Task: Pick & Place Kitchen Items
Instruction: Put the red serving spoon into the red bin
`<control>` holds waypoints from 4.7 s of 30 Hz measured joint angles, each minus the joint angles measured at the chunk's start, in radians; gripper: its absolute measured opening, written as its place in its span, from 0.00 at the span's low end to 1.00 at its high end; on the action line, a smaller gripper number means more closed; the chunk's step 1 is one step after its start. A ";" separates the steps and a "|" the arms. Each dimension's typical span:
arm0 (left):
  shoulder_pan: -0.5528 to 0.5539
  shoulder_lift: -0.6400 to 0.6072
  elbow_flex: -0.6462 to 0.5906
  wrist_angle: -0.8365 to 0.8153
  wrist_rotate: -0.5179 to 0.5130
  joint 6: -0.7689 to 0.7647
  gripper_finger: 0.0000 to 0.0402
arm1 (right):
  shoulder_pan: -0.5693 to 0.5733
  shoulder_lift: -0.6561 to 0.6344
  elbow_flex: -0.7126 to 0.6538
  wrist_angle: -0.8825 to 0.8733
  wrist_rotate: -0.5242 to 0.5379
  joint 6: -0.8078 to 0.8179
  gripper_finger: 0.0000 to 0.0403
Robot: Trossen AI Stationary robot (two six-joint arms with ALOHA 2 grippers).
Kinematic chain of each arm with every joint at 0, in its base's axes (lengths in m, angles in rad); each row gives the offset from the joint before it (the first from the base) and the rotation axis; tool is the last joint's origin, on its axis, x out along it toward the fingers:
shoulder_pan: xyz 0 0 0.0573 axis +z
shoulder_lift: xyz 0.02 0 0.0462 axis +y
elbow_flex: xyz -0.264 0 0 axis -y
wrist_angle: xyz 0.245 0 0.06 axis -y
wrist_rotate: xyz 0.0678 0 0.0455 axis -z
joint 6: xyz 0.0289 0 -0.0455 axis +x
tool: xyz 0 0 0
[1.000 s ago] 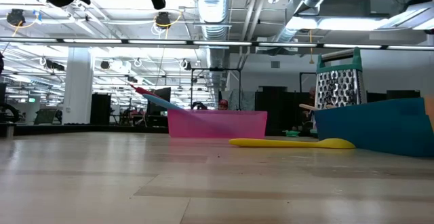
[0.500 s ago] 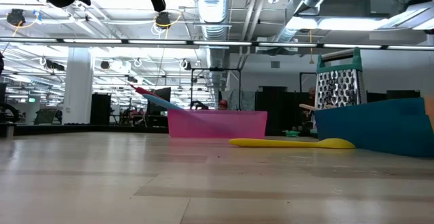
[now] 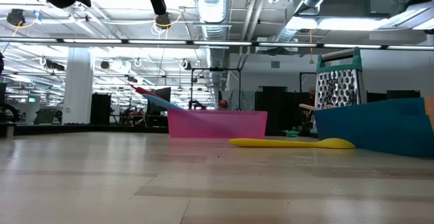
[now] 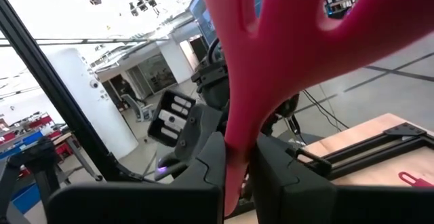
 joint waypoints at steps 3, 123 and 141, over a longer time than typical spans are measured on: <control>0.000 0.017 0.001 0.006 0.003 0.001 0.39 | -0.006 0.000 0.000 0.000 -0.003 0.000 0.07; 0.452 0.202 0.455 -1.266 -0.137 1.092 0.10 | 0.352 -0.578 0.000 -0.790 0.105 -0.026 0.01; 0.465 0.373 0.462 -1.290 -0.170 1.141 0.12 | 0.350 -0.571 0.000 -0.829 0.105 -0.025 0.00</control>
